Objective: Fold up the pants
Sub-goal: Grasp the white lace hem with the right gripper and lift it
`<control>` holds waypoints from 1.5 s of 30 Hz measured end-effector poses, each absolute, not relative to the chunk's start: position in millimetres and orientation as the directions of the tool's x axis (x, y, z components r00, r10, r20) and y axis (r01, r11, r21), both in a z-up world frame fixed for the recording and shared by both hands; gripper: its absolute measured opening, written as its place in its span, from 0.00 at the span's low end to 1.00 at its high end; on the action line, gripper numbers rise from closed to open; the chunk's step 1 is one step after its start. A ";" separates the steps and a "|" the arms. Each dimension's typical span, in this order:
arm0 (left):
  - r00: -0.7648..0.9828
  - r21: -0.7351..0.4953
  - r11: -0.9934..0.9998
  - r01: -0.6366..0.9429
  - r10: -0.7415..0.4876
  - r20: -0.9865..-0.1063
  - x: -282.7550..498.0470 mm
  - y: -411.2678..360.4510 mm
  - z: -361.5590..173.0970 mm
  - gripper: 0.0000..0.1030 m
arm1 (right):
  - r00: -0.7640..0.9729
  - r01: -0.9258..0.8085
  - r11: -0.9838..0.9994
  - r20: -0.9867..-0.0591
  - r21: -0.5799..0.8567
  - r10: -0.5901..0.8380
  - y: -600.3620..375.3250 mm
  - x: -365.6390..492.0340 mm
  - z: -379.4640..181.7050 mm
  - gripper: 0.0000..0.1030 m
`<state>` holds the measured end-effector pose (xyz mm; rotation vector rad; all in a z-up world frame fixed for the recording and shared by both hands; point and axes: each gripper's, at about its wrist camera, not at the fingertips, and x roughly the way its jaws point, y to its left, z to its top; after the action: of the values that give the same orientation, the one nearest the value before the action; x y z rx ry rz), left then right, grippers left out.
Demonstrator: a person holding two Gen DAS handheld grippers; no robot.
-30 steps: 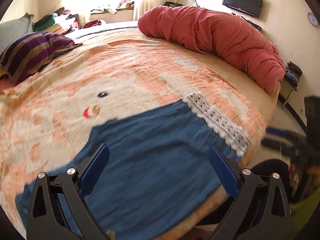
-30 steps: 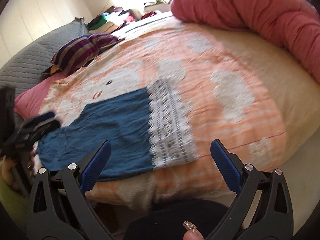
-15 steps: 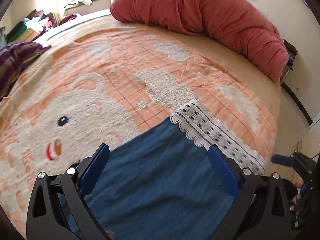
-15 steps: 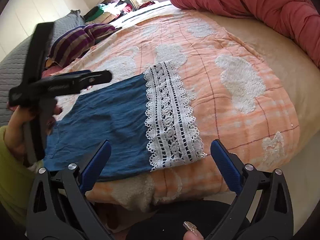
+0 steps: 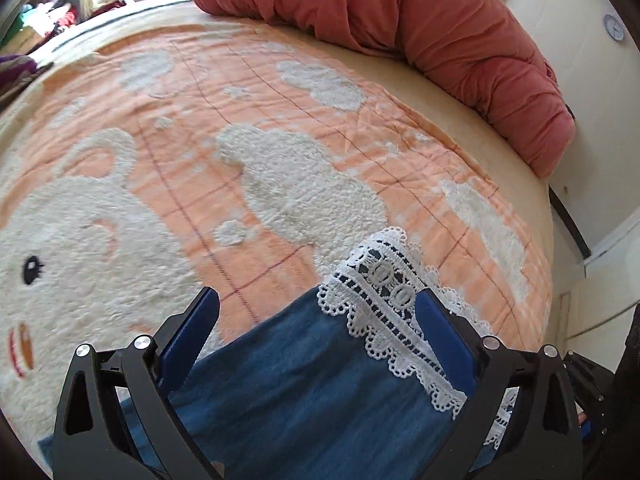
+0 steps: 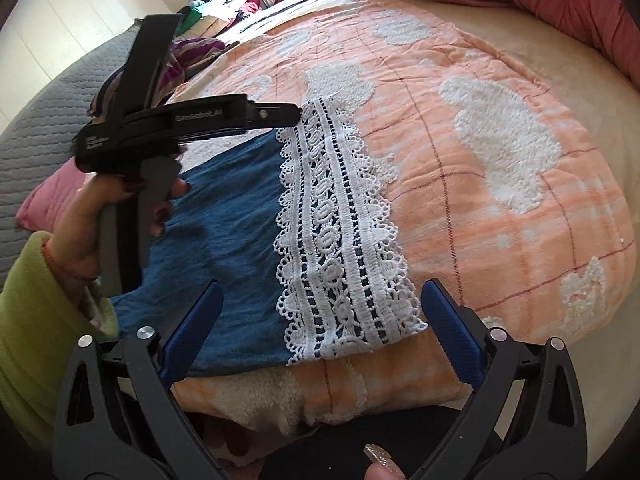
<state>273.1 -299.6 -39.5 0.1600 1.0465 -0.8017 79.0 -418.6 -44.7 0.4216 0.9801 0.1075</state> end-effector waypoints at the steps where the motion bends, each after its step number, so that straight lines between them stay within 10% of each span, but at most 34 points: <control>1: 0.245 -0.242 0.707 0.665 -0.512 -0.824 273.9 -301.6 -42.4 0.92 | 0.559 0.100 0.913 -0.781 0.397 0.278 -419.0 79.4 -45.9 0.76; 4: 0.194 -0.272 0.686 0.675 -0.521 -0.831 276.6 -305.7 -54.1 0.72 | 0.567 0.099 0.909 -0.773 0.405 0.283 -421.1 79.2 -47.6 0.57; 12: 0.134 -0.344 0.635 0.692 -0.581 -0.803 279.4 -315.2 -58.3 0.72 | 0.581 0.087 0.856 -0.724 0.510 0.372 -427.0 83.6 -50.4 0.55; 15: 0.113 -0.360 0.614 0.702 -0.595 -0.796 276.7 -318.8 -57.6 0.46 | 0.584 0.078 0.846 -0.712 0.527 0.389 -425.6 88.8 -50.1 0.54; 22: 0.137 -0.386 0.622 0.681 -0.627 -0.767 277.7 -303.7 -45.0 0.19 | 0.580 0.055 0.826 -0.691 0.561 0.431 -422.9 92.2 -49.2 0.21; 35: 0.200 -0.484 0.601 0.636 -0.734 -0.649 268.2 -236.7 6.3 0.15 | 0.644 -0.105 0.835 -0.602 0.541 0.471 -395.6 84.3 -10.1 0.15; 45: 0.298 -0.506 0.688 0.520 -0.702 -0.647 258.0 -129.1 16.8 0.15 | 0.639 -0.450 0.890 -0.672 0.067 0.374 -252.7 88.1 25.7 0.16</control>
<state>258.0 -129.1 16.8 -0.2152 0.9714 -0.8201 88.1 -252.7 25.7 -0.1101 0.7409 0.4714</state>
